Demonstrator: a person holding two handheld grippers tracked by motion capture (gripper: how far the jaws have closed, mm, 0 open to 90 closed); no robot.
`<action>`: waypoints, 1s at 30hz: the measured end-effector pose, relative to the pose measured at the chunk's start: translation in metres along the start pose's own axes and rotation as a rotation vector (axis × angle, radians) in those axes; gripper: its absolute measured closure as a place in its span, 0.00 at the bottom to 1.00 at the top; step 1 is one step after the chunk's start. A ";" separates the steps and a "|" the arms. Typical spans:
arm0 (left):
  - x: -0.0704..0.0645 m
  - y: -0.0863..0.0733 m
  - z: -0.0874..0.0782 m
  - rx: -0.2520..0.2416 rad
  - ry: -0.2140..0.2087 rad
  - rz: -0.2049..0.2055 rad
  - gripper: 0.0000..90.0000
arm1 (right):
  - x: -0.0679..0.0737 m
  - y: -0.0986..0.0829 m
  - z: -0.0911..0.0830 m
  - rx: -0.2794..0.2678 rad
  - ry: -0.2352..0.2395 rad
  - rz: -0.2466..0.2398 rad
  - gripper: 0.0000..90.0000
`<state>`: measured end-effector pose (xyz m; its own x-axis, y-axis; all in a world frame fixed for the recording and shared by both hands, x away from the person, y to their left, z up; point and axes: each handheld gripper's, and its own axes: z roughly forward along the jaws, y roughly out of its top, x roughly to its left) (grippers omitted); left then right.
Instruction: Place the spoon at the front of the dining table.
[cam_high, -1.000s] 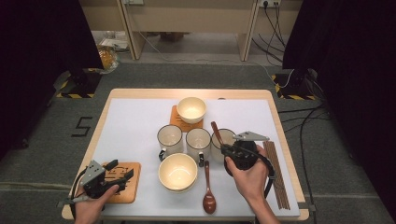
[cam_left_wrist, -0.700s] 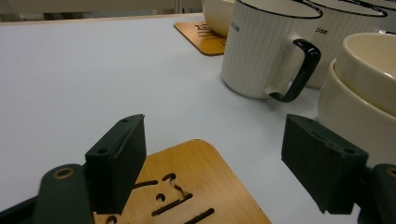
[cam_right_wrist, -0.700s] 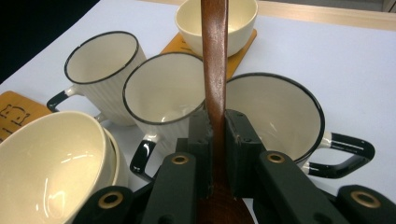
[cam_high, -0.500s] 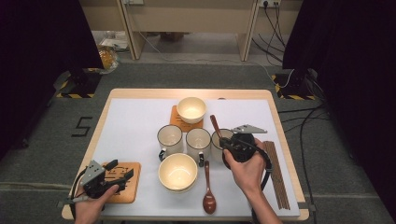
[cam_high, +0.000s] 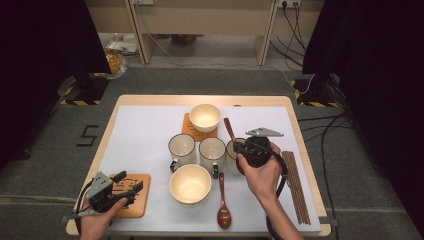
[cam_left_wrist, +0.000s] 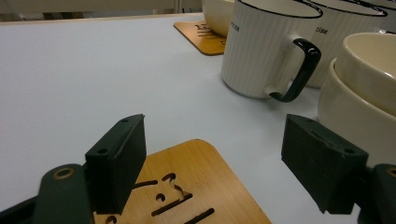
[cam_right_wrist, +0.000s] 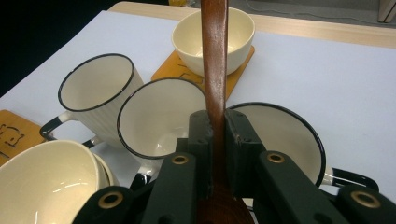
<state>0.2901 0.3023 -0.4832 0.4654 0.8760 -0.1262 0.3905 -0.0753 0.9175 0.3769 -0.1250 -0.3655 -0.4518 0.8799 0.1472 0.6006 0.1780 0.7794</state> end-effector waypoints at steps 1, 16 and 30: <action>0.000 0.000 0.000 0.000 0.000 0.001 0.24 | 0.000 0.001 0.001 0.001 0.000 -0.002 0.91; 0.000 0.000 0.000 0.002 -0.001 -0.002 0.24 | -0.002 0.016 0.009 -0.011 -0.007 0.003 0.91; 0.000 0.000 0.000 -0.001 -0.001 -0.005 0.24 | -0.004 0.027 0.016 -0.012 -0.014 0.002 0.91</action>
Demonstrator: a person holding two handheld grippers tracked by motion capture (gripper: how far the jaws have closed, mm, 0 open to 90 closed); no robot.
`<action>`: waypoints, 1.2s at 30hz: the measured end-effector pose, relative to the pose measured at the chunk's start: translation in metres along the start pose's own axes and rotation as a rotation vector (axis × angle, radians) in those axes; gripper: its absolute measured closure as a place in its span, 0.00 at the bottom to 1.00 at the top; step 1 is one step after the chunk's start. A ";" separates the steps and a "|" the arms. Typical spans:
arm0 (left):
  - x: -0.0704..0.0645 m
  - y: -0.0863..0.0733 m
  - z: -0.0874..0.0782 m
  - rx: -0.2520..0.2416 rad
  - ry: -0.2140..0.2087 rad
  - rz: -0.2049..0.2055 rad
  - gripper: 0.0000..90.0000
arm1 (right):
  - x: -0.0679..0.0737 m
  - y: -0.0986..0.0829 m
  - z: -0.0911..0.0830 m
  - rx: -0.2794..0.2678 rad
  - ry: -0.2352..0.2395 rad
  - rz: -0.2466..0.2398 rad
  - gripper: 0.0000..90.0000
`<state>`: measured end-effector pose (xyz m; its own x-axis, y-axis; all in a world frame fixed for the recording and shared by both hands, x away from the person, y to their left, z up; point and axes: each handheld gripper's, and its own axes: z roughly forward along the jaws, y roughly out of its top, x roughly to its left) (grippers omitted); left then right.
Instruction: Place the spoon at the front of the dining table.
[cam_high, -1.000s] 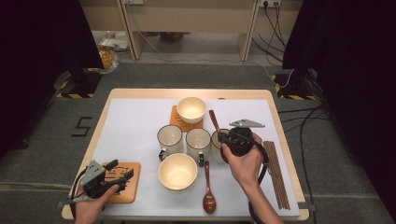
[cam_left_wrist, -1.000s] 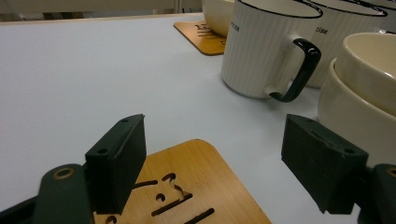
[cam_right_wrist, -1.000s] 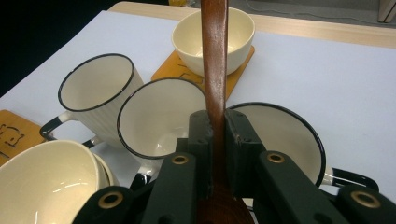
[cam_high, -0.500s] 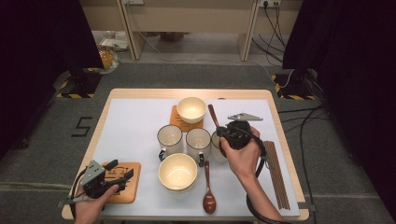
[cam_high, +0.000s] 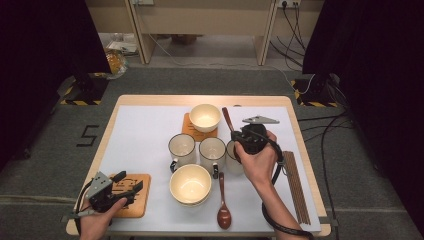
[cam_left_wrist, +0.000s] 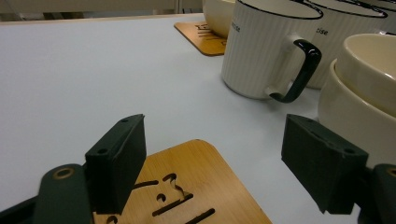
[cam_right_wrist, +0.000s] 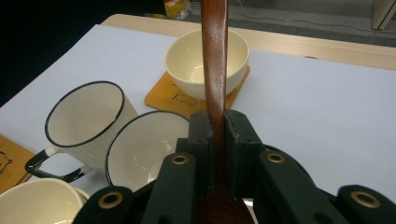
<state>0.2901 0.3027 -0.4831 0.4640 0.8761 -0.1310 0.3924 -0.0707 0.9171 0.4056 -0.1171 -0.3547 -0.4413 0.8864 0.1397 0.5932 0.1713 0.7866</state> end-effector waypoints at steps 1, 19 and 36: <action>0.000 0.000 0.000 0.001 0.000 0.000 0.24 | 0.000 0.001 0.001 0.001 0.001 0.004 0.91; 0.001 0.000 0.000 0.001 0.000 -0.001 0.24 | -0.002 0.009 0.007 -0.003 -0.003 0.009 0.91; 0.001 0.000 0.000 0.000 -0.001 -0.001 0.24 | -0.007 0.014 0.014 -0.001 -0.008 0.020 0.91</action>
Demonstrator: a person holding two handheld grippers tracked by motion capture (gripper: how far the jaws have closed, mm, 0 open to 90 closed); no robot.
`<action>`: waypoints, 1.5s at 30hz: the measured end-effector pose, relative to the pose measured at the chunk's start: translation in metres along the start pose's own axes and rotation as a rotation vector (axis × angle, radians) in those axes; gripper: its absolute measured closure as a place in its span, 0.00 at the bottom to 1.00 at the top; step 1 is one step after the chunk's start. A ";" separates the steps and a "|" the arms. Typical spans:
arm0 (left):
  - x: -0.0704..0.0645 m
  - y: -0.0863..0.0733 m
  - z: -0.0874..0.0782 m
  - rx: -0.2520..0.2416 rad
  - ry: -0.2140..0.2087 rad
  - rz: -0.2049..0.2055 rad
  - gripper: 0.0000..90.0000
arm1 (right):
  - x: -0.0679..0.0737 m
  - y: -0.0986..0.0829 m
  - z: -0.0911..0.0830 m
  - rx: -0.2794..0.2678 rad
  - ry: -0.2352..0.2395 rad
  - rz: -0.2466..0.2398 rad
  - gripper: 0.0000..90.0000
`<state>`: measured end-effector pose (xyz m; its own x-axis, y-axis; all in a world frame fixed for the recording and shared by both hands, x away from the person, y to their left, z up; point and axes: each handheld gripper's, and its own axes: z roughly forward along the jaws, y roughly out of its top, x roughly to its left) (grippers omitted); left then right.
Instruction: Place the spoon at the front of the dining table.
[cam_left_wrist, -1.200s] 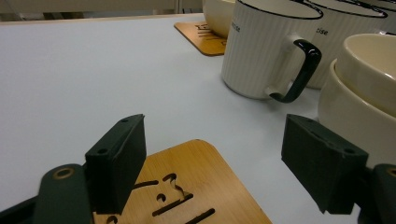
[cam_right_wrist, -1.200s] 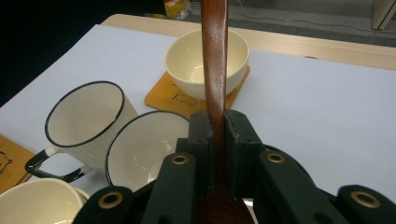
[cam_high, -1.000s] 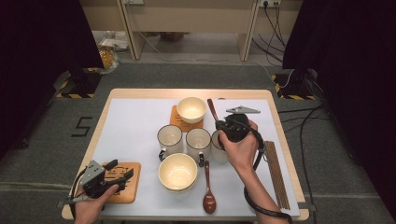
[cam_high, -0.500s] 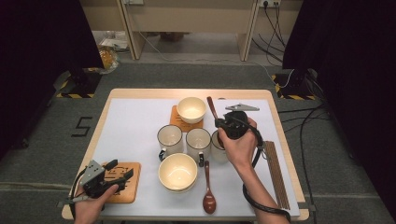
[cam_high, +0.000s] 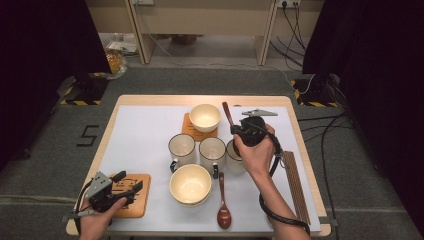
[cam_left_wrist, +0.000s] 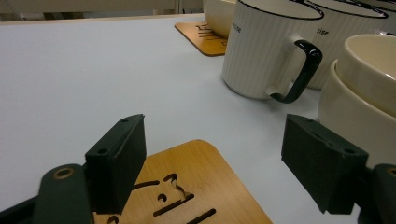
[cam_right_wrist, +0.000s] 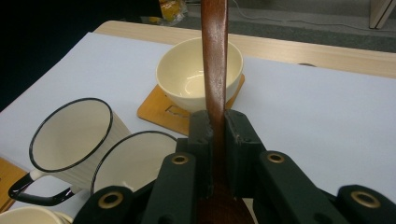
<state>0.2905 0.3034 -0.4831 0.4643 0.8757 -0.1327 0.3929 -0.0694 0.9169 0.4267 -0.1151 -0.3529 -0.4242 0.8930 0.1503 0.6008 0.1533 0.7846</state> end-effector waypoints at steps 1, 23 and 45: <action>0.000 0.000 0.000 0.000 0.000 0.000 0.24 | 0.000 0.000 0.001 0.002 0.000 0.003 0.91; -0.001 0.000 0.000 0.001 0.000 0.001 0.24 | -0.004 0.007 0.011 0.006 -0.011 0.012 0.91; -0.001 0.000 0.000 0.002 0.001 0.002 0.24 | -0.004 0.017 0.020 0.007 -0.015 0.012 0.91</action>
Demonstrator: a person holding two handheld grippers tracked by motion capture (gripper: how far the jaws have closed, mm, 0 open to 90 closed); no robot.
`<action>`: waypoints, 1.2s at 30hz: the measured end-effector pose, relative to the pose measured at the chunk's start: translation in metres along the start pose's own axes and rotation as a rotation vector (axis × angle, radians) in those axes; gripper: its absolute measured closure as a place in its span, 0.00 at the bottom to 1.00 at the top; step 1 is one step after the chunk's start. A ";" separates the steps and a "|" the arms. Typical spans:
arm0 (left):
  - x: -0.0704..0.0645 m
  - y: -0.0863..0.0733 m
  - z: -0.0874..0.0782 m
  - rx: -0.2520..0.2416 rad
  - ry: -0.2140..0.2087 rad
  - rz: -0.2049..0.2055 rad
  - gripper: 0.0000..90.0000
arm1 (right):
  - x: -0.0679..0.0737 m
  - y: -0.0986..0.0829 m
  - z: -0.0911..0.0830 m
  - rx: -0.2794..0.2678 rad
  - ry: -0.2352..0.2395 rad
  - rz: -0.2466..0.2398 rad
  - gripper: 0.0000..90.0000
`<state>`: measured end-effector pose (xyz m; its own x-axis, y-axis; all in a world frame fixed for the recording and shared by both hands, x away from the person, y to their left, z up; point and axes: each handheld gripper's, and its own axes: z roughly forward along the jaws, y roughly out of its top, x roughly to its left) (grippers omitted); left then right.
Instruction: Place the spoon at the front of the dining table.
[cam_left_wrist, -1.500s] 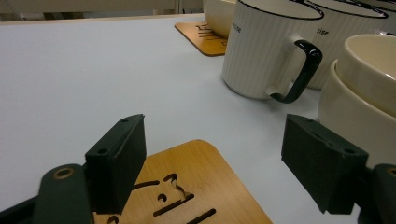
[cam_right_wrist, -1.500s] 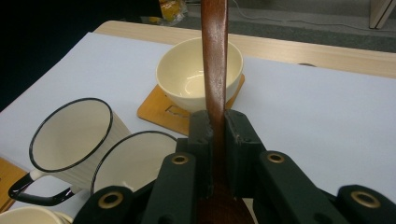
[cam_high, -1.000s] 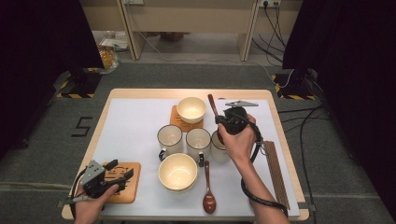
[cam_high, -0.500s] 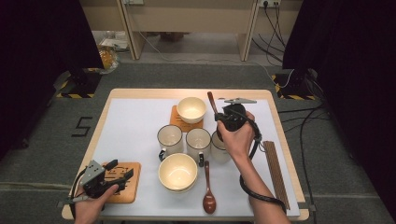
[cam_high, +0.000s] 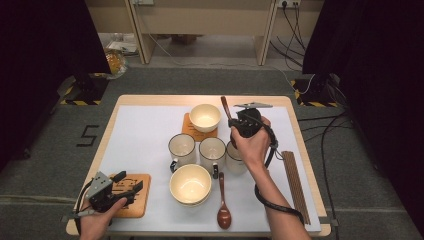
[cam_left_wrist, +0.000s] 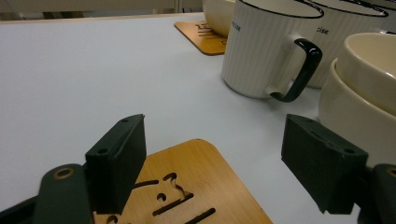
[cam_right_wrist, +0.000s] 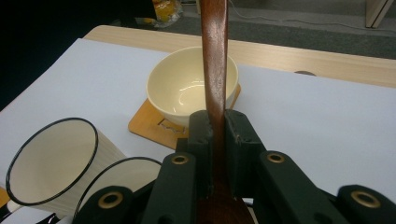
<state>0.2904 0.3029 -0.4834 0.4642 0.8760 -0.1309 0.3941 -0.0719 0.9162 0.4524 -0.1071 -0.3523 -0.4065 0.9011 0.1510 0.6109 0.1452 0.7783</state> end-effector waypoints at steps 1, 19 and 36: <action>0.000 0.000 0.000 0.000 -0.001 0.000 0.24 | 0.000 0.001 0.000 -0.001 0.000 0.000 0.91; 0.001 0.000 0.000 -0.001 0.000 -0.003 0.24 | -0.001 0.008 0.009 0.005 -0.006 0.002 0.91; 0.001 0.000 0.000 0.000 0.000 -0.004 0.24 | 0.001 0.017 0.013 0.002 -0.005 0.007 0.91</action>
<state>0.2907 0.3038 -0.4834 0.4626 0.8763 -0.1346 0.3957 -0.0683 0.9158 0.4716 -0.0987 -0.3472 -0.3983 0.9043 0.1535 0.6151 0.1392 0.7760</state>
